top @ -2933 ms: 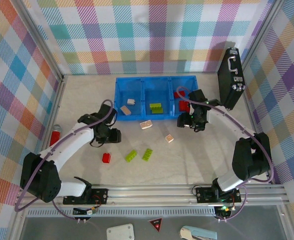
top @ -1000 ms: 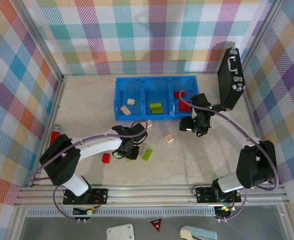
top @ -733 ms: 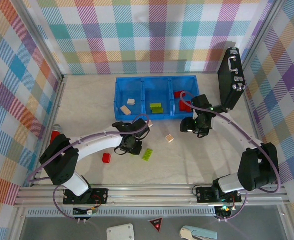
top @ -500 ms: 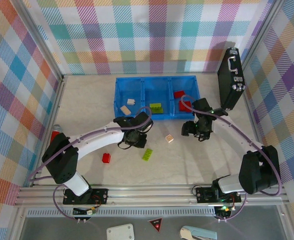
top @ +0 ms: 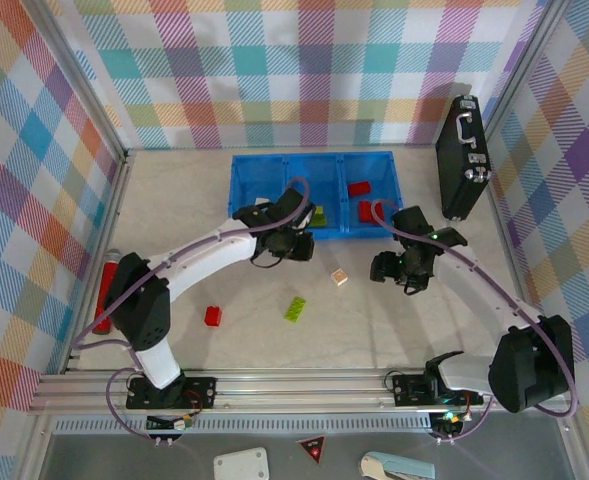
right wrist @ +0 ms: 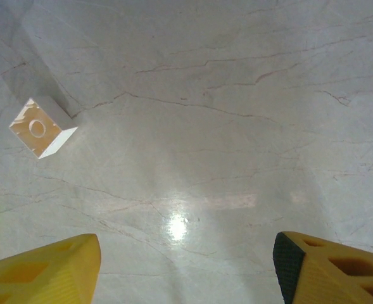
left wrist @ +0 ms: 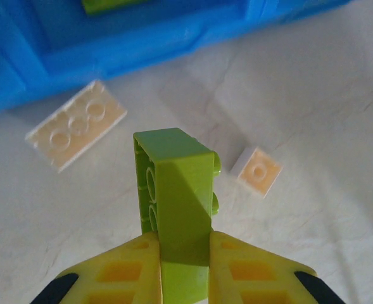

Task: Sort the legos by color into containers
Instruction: Place the lego on the lego.

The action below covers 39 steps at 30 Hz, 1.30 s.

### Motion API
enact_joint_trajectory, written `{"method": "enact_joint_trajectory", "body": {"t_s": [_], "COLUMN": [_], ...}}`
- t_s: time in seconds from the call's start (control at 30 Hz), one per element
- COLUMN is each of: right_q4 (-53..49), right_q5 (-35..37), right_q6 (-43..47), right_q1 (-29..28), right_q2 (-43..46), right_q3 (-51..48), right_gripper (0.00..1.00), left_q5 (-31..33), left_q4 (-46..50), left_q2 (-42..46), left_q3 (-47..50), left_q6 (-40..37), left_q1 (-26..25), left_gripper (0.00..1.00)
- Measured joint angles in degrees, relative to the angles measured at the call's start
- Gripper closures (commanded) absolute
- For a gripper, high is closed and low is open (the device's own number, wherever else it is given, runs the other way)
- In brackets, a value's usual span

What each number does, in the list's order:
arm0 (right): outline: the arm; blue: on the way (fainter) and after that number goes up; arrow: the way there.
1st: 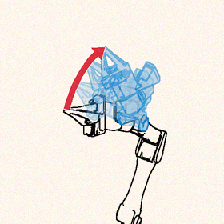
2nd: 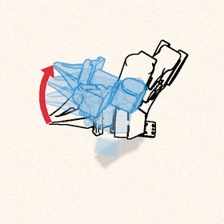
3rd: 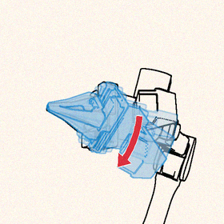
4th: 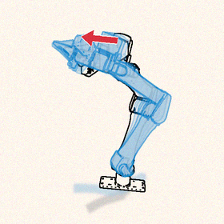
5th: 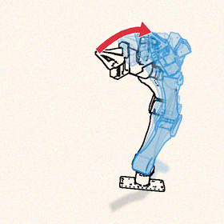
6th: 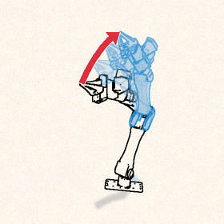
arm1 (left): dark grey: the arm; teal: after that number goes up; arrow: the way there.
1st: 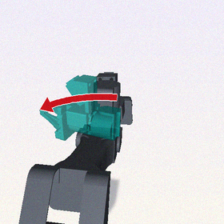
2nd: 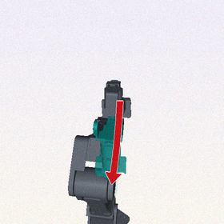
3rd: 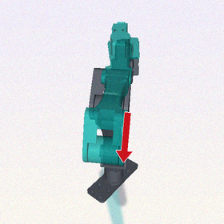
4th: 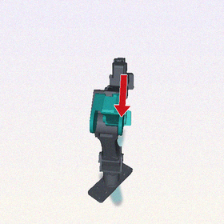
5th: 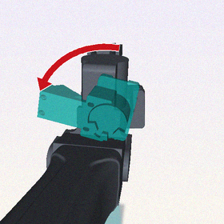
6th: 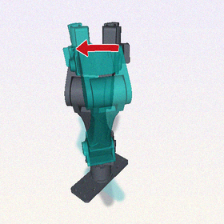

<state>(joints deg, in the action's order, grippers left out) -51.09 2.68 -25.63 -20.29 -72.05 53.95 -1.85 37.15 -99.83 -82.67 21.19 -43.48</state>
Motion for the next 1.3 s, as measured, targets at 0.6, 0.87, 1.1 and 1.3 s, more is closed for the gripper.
{"method": "enact_joint_trajectory", "body": {"t_s": [0.6, 0.87, 1.1, 1.3], "right_q4": [-1.73, -1.88, -2.23, -3.08], "right_q5": [1.18, 1.25, 1.38, 1.38], "right_q6": [-0.96, -0.96, -0.96, -0.96], "right_q1": [0.0, 0.0, 0.0, 0.0], "right_q2": [3.06, 3.06, 3.06, 3.06], "right_q3": [-1.16, -1.16, -1.16, -1.16], "right_gripper": [0.27, 0.27, 0.27, 0.27], "left_q5": [-10.25, -17.31, -21.33, -22.14], "left_q4": [-5.18, -10.69, -14.45, -14.84], "left_q2": [-19.76, -26.99, -29.35, -30.62], "left_q3": [-21.16, -23.54, -26.91, -27.1], "left_q6": [0.24, 3.13, 4.35, 4.57], "left_q1": [8.2, 11.52, 12.15, 12.2], "left_gripper": [0.79, 0.75, 0.69, 0.63]}}
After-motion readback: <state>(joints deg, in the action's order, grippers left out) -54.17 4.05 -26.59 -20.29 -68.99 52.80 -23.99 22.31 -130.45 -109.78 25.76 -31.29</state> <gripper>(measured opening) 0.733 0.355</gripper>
